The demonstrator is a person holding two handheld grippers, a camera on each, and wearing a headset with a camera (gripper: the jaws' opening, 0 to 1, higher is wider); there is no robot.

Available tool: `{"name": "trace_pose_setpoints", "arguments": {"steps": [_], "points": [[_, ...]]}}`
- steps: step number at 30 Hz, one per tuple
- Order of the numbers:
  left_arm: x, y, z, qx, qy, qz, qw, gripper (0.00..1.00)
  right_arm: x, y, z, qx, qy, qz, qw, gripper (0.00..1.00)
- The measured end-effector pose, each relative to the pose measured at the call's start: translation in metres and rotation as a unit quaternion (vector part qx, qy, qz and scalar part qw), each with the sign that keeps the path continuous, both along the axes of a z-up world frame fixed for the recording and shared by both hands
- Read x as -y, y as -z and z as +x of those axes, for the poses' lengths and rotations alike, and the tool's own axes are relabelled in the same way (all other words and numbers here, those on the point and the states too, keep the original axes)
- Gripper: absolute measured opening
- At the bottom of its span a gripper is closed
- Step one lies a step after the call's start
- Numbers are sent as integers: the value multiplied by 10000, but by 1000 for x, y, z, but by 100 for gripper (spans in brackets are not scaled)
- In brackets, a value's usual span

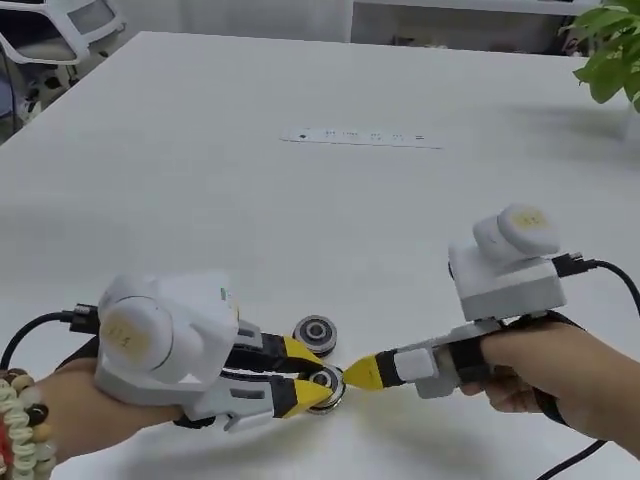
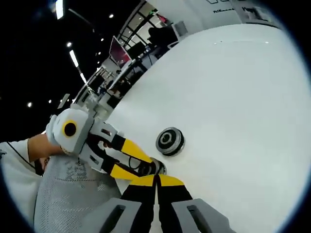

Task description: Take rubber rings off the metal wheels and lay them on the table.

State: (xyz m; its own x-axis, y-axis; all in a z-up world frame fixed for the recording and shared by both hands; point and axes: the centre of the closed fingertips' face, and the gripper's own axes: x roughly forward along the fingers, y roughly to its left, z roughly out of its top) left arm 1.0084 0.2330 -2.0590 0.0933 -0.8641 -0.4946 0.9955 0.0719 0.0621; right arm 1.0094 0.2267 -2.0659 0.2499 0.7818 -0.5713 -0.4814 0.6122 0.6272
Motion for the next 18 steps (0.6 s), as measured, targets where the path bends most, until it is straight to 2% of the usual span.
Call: {"name": "trace_pose_setpoints", "arguments": {"steps": [4, 7, 9, 18], "points": [[0, 0, 0, 7, -9, 16, 10000, 8, -4, -3, -3, 109, -76, -39, 9999, 0], [0, 0, 1, 18, -21, 16, 10000, 7, -5, -4, -3, -77, 89, 144, 9998, 0], [0, 0, 1, 21, -23, 17, 10000, 7, -6, -5, -3, -91, 100, 159, 9998, 0], [0, 0, 1, 18, -23, 7, 10000, 7, -11, -8, -4, 36, -30, 150, 9999, 0]]}}
